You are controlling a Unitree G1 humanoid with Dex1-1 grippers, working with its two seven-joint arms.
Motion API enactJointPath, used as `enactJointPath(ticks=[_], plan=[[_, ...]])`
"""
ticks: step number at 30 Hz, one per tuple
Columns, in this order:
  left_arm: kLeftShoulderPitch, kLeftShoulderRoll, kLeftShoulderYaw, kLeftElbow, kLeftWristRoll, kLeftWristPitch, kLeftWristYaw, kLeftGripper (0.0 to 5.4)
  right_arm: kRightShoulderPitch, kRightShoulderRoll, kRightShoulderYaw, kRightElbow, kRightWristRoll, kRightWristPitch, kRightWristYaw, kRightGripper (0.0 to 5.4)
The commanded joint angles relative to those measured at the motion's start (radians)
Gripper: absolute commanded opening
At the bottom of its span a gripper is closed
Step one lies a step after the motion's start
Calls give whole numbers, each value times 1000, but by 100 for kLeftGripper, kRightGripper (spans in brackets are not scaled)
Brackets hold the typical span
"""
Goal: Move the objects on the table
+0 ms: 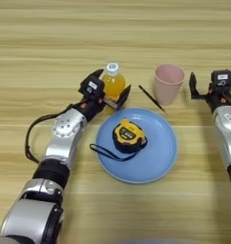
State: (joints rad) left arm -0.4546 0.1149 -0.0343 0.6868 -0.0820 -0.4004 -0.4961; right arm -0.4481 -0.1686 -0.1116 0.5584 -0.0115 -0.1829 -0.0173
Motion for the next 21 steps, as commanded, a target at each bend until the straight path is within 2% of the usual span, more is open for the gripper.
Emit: enactJointPath(ticks=[1,5,9,12,21], plan=[[4,-3,-16,-15,5,-10,-24,498,-5,3,2,-15,-2,12,-6,540],[11,-5,-19,-25,-2,-11,-39,459,-4,2,2,-17,-2,13,-6,540],[13,-5,-18,-29,2,-11,-35,384,-3,2,1,-17,-1,13,-5,540],[11,-2,-8,-30,11,-20,-7,351,-2,2,2,-19,-1,13,-6,540],[1,23,7,-4,33,-21,62,347,-2,2,1,-20,-1,14,-5,540]])
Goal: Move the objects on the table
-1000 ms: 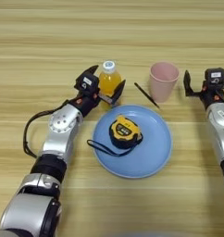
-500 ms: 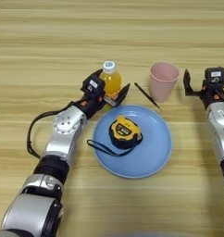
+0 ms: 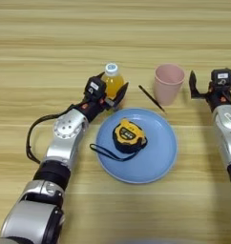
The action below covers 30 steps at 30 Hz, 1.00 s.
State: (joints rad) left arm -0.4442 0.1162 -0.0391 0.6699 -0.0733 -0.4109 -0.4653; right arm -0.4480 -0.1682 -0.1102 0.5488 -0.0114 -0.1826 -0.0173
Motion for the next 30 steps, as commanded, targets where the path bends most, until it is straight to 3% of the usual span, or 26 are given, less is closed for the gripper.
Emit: enactJointPath(ticks=[1,18,25,30], plan=[[-10,26,14,15,24,-10,37,347,-2,1,0,-10,-1,13,-5,540],[-9,92,56,83,34,-2,100,347,-8,7,3,-6,-6,16,-11,540],[-10,89,50,86,26,-4,87,347,-5,6,2,-8,-6,15,-10,540],[-2,80,38,66,20,-11,62,410,-4,6,2,-10,-6,16,-9,540]])
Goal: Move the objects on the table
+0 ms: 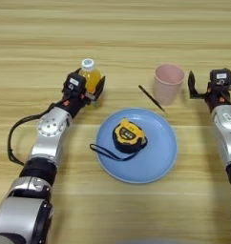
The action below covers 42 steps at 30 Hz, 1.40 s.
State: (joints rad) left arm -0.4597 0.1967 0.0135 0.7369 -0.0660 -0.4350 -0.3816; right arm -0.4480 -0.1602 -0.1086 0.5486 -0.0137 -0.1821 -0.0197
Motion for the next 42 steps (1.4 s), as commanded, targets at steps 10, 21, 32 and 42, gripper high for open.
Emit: enactJointPath(ticks=[10,21,32,42], plan=[[14,-4,-31,-13,18,-11,-32,502,-2,0,2,-15,-4,16,-7,540],[6,-17,-2,-39,-7,-72,-14,535,0,0,2,-17,-4,16,-6,540],[-9,-22,55,-64,-21,-156,56,535,3,-1,2,-23,-4,17,-4,540],[7,-49,66,-132,-113,-169,-23,535,3,-2,1,-24,-4,18,-4,540]])
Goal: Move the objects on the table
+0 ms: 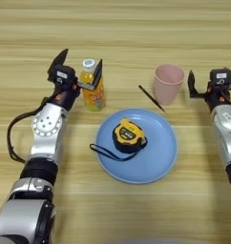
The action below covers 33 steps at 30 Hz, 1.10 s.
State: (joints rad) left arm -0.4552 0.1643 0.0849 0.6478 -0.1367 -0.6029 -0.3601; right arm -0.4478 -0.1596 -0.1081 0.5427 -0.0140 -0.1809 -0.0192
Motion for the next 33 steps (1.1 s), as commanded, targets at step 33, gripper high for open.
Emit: enactJointPath(ticks=[33], plan=[[-110,89,135,210,47,135,308,535,13,-2,3,-54,-17,-22,-20,540]])
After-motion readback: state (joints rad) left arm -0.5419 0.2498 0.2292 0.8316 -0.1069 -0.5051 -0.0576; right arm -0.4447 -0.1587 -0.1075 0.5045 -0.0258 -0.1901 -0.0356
